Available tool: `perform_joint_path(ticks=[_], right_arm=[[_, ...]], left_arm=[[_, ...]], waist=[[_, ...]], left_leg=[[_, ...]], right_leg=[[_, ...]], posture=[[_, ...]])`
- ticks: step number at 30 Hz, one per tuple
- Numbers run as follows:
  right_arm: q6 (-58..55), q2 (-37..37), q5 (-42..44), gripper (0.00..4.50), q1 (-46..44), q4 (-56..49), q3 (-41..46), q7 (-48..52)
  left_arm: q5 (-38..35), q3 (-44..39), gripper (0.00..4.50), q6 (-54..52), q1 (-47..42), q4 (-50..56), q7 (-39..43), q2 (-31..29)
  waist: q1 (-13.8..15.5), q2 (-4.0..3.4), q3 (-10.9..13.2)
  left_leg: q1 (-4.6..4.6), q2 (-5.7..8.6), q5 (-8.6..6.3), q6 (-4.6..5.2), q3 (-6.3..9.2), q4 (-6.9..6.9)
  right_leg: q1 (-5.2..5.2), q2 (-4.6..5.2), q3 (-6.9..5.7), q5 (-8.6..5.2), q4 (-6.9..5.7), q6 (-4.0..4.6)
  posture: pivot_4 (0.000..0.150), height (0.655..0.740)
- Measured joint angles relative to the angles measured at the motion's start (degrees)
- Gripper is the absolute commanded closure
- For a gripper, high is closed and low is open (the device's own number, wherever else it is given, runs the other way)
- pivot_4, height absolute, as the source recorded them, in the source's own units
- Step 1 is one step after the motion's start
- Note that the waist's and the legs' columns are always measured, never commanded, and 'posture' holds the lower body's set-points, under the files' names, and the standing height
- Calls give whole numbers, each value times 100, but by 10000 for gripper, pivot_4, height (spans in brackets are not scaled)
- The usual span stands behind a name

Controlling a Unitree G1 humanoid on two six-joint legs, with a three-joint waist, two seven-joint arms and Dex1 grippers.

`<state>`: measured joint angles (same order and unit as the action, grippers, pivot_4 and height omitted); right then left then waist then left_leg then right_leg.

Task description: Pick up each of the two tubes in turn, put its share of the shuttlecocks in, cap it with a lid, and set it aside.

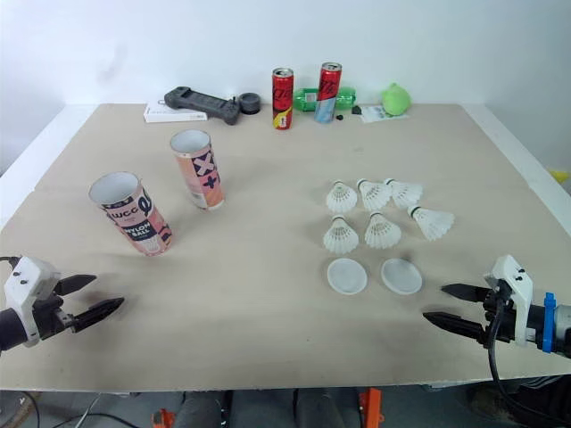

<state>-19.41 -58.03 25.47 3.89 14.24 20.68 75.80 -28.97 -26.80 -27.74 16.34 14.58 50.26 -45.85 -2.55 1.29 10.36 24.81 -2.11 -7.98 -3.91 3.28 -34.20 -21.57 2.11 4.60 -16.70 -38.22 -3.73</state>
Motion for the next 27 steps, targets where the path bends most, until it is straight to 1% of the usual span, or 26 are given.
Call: perform_joint_path(ticks=[9,23,26,27], right_arm=[[5,1,-4,107,-75,71,0,-8],[-77,1,43,107,-96,-23,0,-104],[-309,68,355,107,-95,-351,103,-78],[-545,134,626,107,-98,-700,222,-107]], left_arm=[[128,-52,0,158,-152,-49,-222,1],[144,-50,0,159,-234,-58,-239,5],[48,-100,0,168,-250,-48,-258,166],[-31,-187,0,237,-254,-5,-334,387]], waist=[[0,0,0],[0,0,0],[0,-1,0],[-5,-5,1]], left_leg=[[-1,0,0,0,-2,0],[-2,0,0,0,-4,1],[-2,0,0,0,-5,0],[-2,-1,0,0,-8,1]], right_leg=[[0,-1,2,1,0,-1],[0,-2,5,1,0,-2],[1,-2,8,2,0,-3],[0,-2,12,3,-1,-6]], posture=[[1500,7400],[1500,7400],[1500,7400],[1500,7400]])
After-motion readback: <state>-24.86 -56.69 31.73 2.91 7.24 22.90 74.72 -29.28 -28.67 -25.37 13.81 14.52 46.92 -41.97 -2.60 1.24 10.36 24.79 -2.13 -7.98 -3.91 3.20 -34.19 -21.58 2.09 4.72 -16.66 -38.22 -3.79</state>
